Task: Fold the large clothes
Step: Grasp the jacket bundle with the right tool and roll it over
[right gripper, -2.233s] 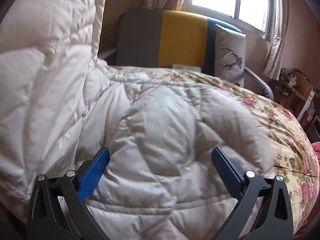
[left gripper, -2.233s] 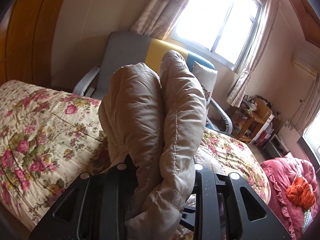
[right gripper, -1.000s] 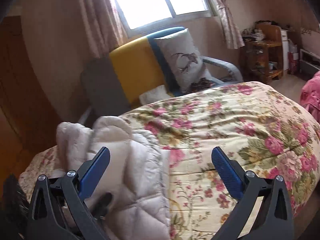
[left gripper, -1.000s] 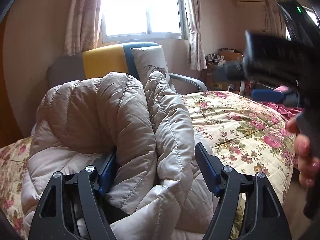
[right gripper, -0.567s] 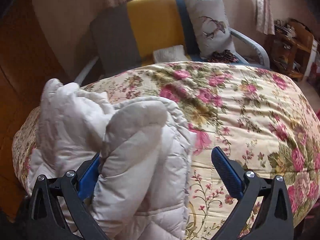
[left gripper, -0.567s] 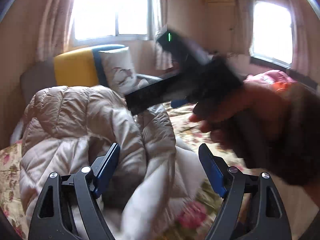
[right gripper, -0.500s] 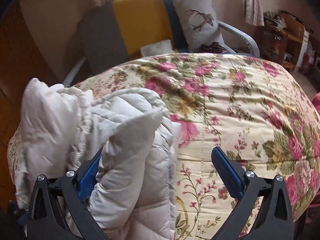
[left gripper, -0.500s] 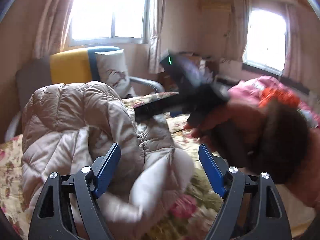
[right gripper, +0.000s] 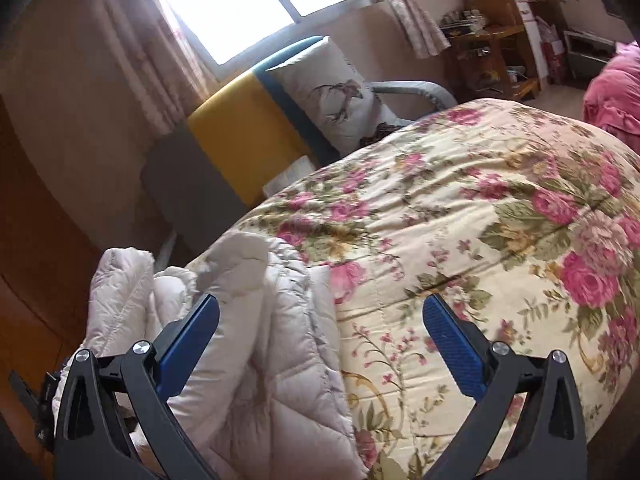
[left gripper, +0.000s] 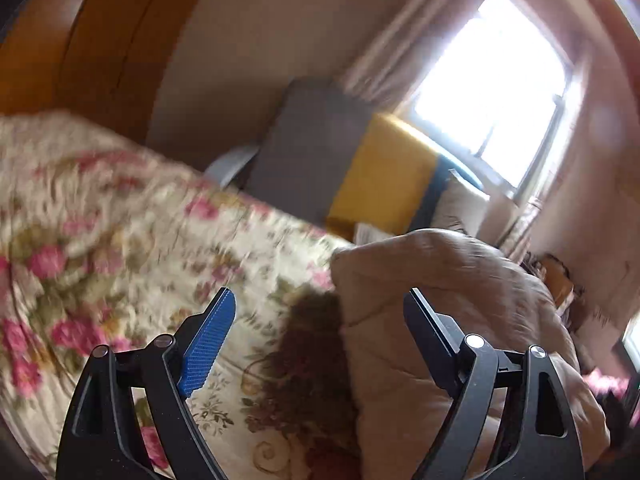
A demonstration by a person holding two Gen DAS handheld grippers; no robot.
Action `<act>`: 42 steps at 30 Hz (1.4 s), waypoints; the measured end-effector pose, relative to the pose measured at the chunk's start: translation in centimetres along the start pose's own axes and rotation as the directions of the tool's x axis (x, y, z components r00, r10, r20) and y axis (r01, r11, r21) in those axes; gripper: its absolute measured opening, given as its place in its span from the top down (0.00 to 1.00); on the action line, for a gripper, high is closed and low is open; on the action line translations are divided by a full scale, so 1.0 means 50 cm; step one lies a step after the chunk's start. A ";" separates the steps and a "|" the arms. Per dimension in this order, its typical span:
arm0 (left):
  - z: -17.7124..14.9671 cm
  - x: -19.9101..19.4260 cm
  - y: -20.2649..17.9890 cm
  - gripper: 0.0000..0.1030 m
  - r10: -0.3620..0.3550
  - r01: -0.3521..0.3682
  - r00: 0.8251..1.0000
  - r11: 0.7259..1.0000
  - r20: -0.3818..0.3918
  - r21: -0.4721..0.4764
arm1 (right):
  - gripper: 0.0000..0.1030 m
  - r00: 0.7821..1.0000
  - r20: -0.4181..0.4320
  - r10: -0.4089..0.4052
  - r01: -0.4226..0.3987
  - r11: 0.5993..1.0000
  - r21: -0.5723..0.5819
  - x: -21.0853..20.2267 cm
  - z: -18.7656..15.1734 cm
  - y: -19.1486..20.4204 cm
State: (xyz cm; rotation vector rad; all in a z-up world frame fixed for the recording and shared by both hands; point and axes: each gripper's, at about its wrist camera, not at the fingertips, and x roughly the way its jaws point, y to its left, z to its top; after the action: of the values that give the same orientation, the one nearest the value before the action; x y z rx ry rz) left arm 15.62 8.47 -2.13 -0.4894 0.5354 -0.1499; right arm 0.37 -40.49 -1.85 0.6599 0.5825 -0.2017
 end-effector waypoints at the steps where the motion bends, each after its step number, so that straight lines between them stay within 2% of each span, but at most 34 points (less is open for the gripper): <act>1: -0.001 0.025 0.015 0.18 -0.020 0.019 0.999 0.999 -0.031 -0.046 | 0.02 1.000 -0.005 -0.031 0.031 1.000 -0.001 0.000 -0.006 -0.006; 4: -0.023 0.078 -0.002 0.18 -0.073 0.068 0.992 0.996 -0.103 -0.051 | 0.02 0.992 -0.084 -0.094 0.086 0.992 -0.091 0.042 -0.031 -0.009; 7: -0.049 0.125 -0.057 0.18 -0.159 0.165 0.972 0.986 -0.175 0.023 | 0.02 0.990 -0.135 -0.041 0.020 0.988 -0.155 0.084 -0.057 0.007; 10: -0.073 0.126 -0.126 0.20 -0.215 0.237 0.960 0.965 -0.180 0.110 | 0.02 0.980 -0.199 0.023 -0.062 0.980 -0.191 0.130 -0.076 0.032; 13: -0.085 0.124 -0.183 0.20 -0.272 0.306 0.940 0.938 -0.204 0.161 | 0.02 0.969 -0.239 0.058 -0.111 0.971 -0.212 0.171 -0.091 0.055; 16: -0.099 0.109 -0.254 0.20 -0.264 0.314 0.943 0.908 -0.202 0.277 | 0.02 0.963 -0.259 0.074 -0.124 0.975 -0.185 0.196 -0.090 0.047; 19: -0.120 0.094 -0.320 0.20 -0.258 0.323 0.943 0.862 -0.211 0.390 | 0.02 0.952 -0.295 0.078 -0.127 0.981 -0.150 0.208 -0.073 0.035; 20: -0.130 0.093 -0.339 0.20 -0.251 0.322 0.944 0.845 -0.216 0.427 | 0.02 0.959 -0.278 0.053 -0.104 0.979 -0.173 0.200 -0.058 0.037; 23: -0.152 0.087 -0.375 0.20 -0.243 0.324 0.945 0.796 -0.219 0.511 | 0.02 0.990 -0.138 -0.014 -0.030 0.951 -0.307 0.161 -0.002 0.059; 25: -0.168 0.087 -0.395 0.20 -0.226 0.313 0.949 0.768 -0.221 0.558 | 0.02 0.994 -0.091 -0.052 0.013 0.920 -0.391 0.164 0.022 0.072; 27: -0.178 0.090 -0.413 0.20 -0.201 0.296 0.954 0.752 -0.222 0.589 | 0.02 0.987 -0.135 -0.086 0.022 0.908 -0.419 0.205 0.030 0.067; 30: -0.187 0.106 -0.443 0.20 -0.173 0.294 0.953 0.729 -0.250 0.618 | 0.02 0.984 -0.170 -0.060 -0.002 0.939 -0.344 0.249 0.021 0.028; 34: -0.195 0.107 -0.438 0.20 -0.176 0.304 0.950 0.720 -0.259 0.624 | 0.02 0.960 -0.276 0.041 -0.086 0.984 -0.153 0.283 -0.008 -0.021; 36: -0.194 0.094 -0.410 0.20 -0.200 0.316 0.947 0.721 -0.251 0.617 | 0.02 0.961 -0.272 0.048 -0.100 0.978 -0.180 0.272 -0.020 -0.005; 37: -0.194 0.085 -0.395 0.20 -0.209 0.318 0.947 0.725 -0.245 0.611 | 0.03 0.953 -0.294 0.071 -0.130 0.973 -0.188 0.269 -0.028 0.008; 40: -0.181 0.046 -0.334 0.20 -0.216 0.305 0.951 0.756 -0.219 0.579 | 0.04 0.911 -0.374 0.175 -0.244 0.959 -0.144 0.261 -0.073 0.056; 42: -0.163 0.016 -0.287 0.20 -0.219 0.297 0.954 0.784 -0.206 0.544 | 0.03 0.897 -0.391 0.204 -0.284 0.946 -0.156 0.249 -0.108 0.093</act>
State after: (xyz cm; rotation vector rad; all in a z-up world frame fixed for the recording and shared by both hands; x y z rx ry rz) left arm 11.88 -7.63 -1.65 0.0449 0.5198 -0.5965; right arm 9.86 -33.44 -9.98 0.5613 0.8635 0.2279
